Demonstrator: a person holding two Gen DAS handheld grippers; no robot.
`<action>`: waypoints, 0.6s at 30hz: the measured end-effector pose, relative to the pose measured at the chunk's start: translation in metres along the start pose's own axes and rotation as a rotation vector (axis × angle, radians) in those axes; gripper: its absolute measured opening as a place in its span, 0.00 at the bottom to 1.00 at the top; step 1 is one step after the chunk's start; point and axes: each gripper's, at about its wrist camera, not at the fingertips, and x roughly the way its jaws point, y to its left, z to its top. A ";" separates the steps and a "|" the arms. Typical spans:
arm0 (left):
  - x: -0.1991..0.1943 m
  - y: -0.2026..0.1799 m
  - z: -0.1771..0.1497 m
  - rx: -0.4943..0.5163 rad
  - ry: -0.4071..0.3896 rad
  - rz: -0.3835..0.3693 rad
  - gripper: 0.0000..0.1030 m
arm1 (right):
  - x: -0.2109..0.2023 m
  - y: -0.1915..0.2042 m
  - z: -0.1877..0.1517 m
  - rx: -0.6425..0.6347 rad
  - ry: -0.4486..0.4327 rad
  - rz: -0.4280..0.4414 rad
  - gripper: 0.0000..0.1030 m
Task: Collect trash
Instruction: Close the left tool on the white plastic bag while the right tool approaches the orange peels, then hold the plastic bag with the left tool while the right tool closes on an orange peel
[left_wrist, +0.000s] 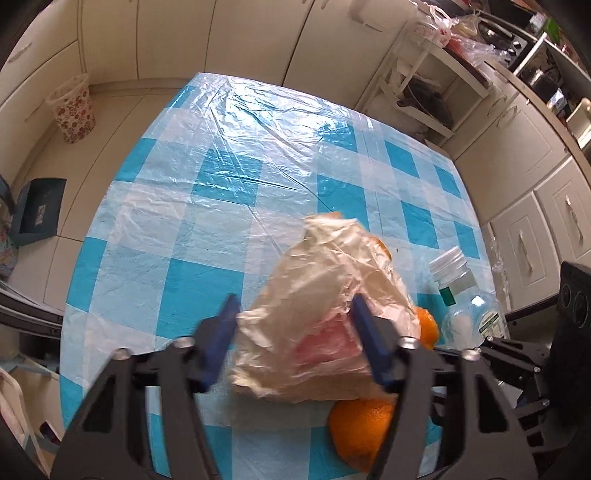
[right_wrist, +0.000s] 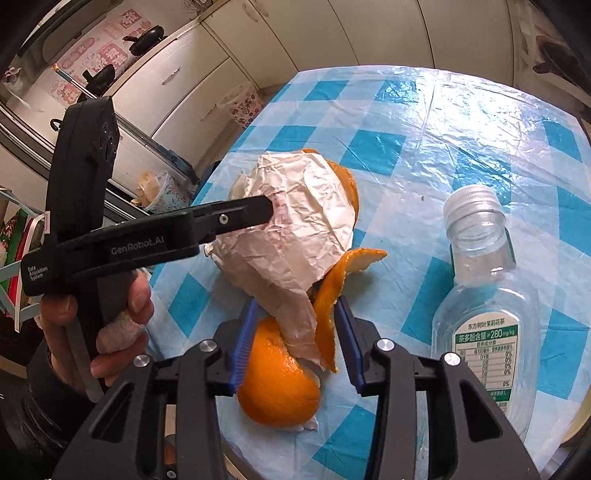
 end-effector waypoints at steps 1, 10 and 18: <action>-0.003 0.000 -0.001 0.006 -0.003 0.002 0.30 | -0.001 -0.001 0.000 0.006 -0.001 0.007 0.42; -0.044 0.030 0.002 -0.068 -0.071 -0.072 0.17 | -0.001 -0.005 0.004 0.039 -0.009 0.029 0.42; -0.067 0.062 0.002 -0.215 -0.152 -0.271 0.17 | 0.010 0.001 0.003 -0.016 0.001 -0.039 0.17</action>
